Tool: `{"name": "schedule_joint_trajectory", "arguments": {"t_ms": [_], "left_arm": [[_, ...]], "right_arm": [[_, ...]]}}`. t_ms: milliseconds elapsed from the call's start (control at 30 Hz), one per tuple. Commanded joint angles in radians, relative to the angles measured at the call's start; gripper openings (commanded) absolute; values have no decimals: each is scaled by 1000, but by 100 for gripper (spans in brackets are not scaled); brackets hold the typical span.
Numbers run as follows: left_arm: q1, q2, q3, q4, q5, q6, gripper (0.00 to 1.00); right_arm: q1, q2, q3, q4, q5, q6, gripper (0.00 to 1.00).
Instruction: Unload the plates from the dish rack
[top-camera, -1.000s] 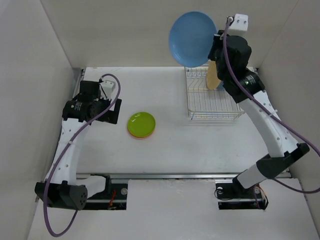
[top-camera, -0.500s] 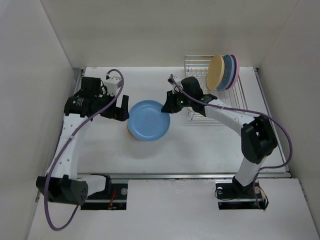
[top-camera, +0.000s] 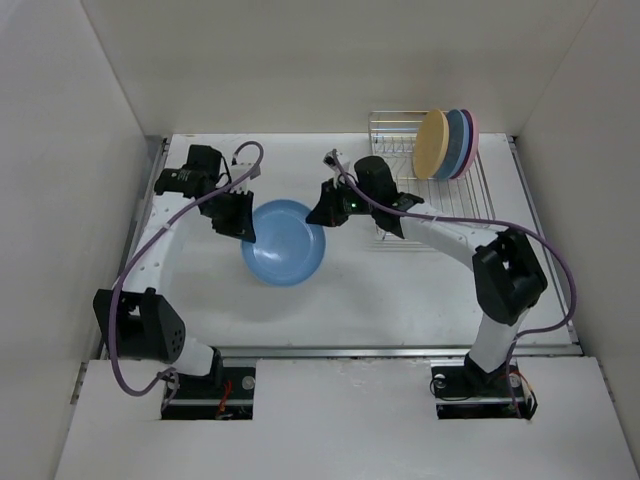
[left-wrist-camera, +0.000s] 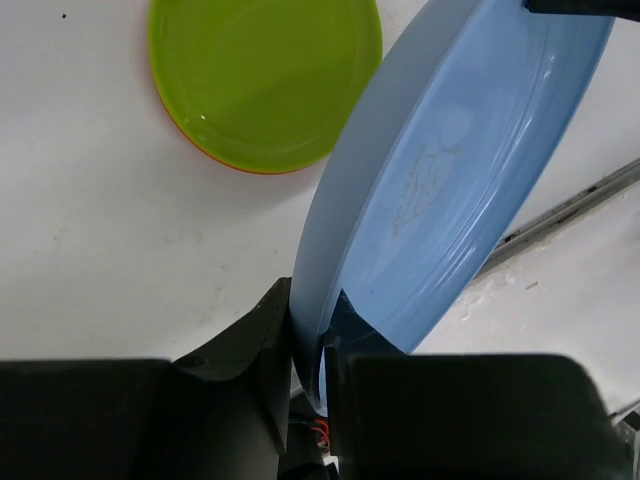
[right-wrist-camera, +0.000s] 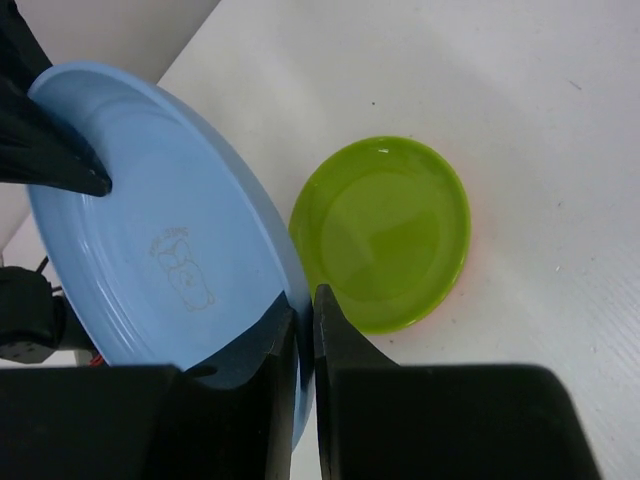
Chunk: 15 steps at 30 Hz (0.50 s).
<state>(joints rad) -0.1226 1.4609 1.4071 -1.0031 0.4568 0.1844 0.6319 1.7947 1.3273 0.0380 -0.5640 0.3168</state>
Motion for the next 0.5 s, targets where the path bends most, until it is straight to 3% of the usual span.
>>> {"name": "schedule_joint_trajectory", "arguments": {"t_ms": [0,33,67,167,200,233,333,467], "left_arm": [[5,3,56,8,-46,17,0],[5,13,67,8,-61,17,0],[15,13,67,8,-61,6,0],[66,32,105,18,-73,-6,0],[87,32,130,35,-73,-25,0],[115,44,139,49,-73,-42,0],[254,73,171,125,-49,-132,0],[437,208,181,208,46,-259,0]], "right_arm": [[20,-29,50,89,-24,68,0],[20,-29,70,61,-8,68,11],[20,-29,82,40,13,68,11],[20,-29,136,-42,117,68,40],[20,-29,147,-61,148,68,61],[6,-38,147,-78,221,80,68],[-36,-93,159,-134,376,125,82],[-93,-175,159,-208,505,134,88]]}}
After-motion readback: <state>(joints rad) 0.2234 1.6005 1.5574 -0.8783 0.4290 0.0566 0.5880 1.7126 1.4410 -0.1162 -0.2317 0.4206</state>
